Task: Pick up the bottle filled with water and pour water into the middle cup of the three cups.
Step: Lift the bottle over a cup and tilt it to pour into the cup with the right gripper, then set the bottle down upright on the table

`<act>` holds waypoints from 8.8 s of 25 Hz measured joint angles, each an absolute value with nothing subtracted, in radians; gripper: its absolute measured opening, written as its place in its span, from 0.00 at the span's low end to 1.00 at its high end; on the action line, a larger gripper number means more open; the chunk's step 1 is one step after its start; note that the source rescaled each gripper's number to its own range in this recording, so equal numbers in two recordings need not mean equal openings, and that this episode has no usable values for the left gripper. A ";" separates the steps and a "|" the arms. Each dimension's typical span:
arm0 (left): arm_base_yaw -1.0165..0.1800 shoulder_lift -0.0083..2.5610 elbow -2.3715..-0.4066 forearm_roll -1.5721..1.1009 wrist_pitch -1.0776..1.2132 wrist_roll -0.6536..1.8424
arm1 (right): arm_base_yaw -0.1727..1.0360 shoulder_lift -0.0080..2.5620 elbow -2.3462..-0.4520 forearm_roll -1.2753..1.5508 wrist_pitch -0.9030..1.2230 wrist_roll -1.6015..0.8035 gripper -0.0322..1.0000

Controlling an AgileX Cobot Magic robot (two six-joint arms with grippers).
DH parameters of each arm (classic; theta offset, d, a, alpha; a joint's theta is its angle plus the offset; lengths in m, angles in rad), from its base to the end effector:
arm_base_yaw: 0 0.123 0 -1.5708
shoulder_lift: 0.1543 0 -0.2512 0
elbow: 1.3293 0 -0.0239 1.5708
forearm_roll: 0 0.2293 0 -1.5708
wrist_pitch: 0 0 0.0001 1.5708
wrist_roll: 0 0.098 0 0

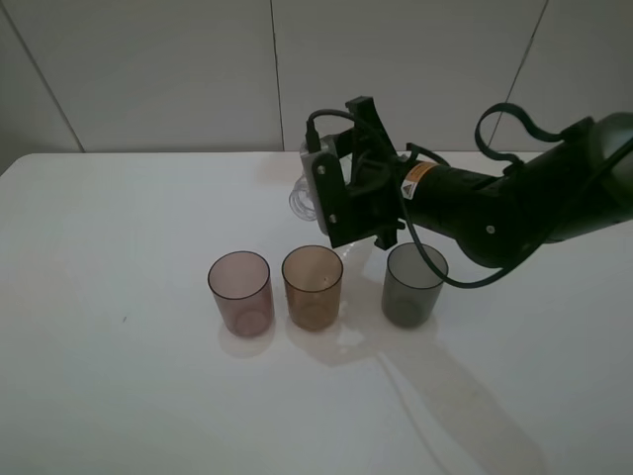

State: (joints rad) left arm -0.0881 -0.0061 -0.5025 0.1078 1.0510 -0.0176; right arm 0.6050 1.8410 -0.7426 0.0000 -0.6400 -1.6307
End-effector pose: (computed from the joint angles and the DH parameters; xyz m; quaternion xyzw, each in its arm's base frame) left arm 0.0164 0.0077 0.2658 0.0278 0.8467 0.0258 0.5307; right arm 0.2770 0.1915 0.1346 -0.7422 0.3612 -0.2770 0.4919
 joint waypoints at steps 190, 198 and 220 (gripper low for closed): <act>-0.088 -0.006 -0.503 0.108 1.051 -0.018 | 0.417 1.730 -0.873 -0.348 -0.404 -0.610 0.03; -0.088 -0.006 -0.503 0.108 1.051 -0.018 | 0.273 1.788 -0.881 -0.515 -0.603 0.046 0.03; -0.088 -0.006 -0.503 0.108 1.051 -0.018 | 0.262 2.084 -0.884 -0.258 -0.713 0.068 0.03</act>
State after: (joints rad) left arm -0.0881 -0.0061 -0.5025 0.1078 1.0510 -0.0176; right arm 0.2620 2.0838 -0.8836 -0.2582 -0.7133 0.0676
